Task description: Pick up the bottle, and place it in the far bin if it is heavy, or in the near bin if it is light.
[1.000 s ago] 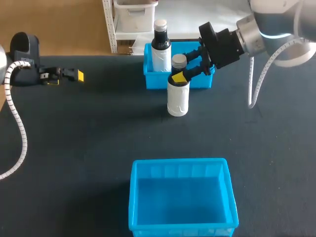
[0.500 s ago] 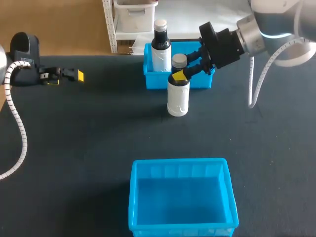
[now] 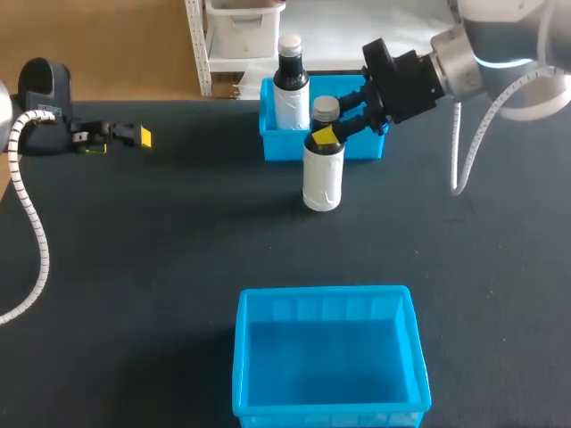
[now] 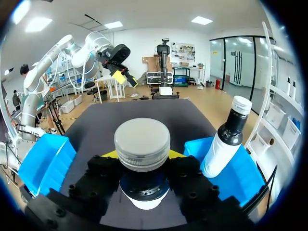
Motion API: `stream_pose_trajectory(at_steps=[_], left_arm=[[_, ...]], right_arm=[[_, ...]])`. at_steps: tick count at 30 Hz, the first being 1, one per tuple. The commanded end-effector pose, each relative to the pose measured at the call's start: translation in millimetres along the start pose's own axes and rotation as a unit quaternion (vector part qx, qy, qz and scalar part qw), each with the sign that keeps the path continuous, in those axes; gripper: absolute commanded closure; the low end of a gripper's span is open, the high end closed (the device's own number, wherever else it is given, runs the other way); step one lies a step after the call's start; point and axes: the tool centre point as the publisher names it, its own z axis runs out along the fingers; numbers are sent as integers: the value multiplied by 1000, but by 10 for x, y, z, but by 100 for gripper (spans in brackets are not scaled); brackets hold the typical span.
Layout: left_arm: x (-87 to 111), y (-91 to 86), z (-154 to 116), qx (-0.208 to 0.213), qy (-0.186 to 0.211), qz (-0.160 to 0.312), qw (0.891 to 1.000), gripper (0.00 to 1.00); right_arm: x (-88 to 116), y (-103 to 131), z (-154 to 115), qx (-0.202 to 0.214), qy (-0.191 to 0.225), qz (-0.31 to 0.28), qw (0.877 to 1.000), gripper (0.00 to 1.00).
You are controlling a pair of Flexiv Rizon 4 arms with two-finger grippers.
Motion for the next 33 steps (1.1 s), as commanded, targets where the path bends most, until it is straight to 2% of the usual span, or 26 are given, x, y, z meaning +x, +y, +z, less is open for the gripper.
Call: stream_pose_trajectory(at_steps=[1,14,24,33], left_arm=[[0,0,0,0,0,0,1000,0],[0,0,0,0,0,0,1000,0],[0,0,0,0,0,0,1000,0],[0,0,0,0,0,0,1000,0]], right_arm=[[-63,94,-133,13,1,-2,1000,100],[-97,137,-650,59,-1,4,998,100],[7,198,-1028,98,4,20,995,100],[83,130,-1332,126,7,31,992,100]])
